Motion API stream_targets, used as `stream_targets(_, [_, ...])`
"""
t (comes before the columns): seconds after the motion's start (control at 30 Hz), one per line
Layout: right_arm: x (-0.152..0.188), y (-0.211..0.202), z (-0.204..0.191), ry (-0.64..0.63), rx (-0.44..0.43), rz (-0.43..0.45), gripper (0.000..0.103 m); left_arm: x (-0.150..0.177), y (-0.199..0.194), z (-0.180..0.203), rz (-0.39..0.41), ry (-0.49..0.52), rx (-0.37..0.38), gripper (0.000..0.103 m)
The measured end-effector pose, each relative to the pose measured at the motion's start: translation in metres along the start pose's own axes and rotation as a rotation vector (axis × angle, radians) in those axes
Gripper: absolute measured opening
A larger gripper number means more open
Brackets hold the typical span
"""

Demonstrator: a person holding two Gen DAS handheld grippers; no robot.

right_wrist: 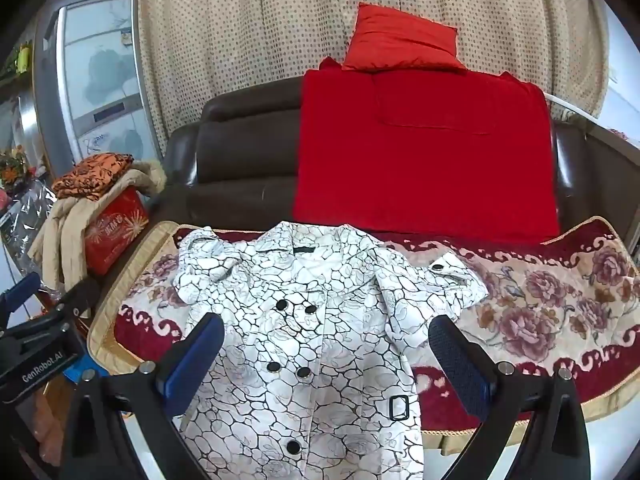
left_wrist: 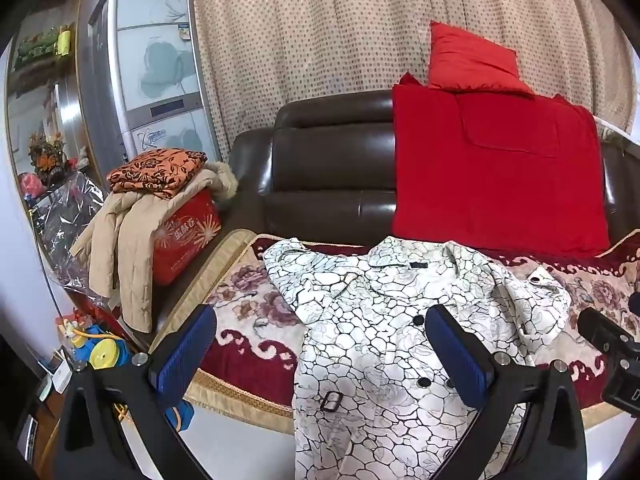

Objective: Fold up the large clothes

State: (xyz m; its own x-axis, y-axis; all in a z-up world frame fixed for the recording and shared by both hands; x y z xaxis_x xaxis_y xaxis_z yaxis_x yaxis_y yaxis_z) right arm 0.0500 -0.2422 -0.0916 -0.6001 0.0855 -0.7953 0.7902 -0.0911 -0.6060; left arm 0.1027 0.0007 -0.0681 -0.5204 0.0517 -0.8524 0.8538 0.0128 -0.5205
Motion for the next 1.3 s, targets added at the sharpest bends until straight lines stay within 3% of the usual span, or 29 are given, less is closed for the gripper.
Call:
stream_targets(0.53, [0.003, 0.022, -0.004, -0.03, 0.015, -0.04, 0.103, 0.008, 0.017, 0.003, -0.03, 0.002, 0.0, 0.103])
stream_targets(1.3, [0.001, 0.03, 0.004, -0.044, 0.048, -0.034, 0.103, 0.012, 0.03, 0.017, -0.063, 0.034, 0.017, 0.103])
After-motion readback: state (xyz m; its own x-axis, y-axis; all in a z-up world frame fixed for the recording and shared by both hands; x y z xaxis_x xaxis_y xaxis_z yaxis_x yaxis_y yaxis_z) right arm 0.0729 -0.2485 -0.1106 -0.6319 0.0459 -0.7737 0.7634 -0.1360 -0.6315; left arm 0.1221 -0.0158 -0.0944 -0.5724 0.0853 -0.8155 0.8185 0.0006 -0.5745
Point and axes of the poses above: each gripper's, at about its wrist camera, not at the fingertips, and y roughly the way its jaws point, z to its right, x to its underside, the point moved 9 cm from there along y, roughly the way its jaws point, and after that the axes turned 7 degrees about -y, right-handed, at the moved point
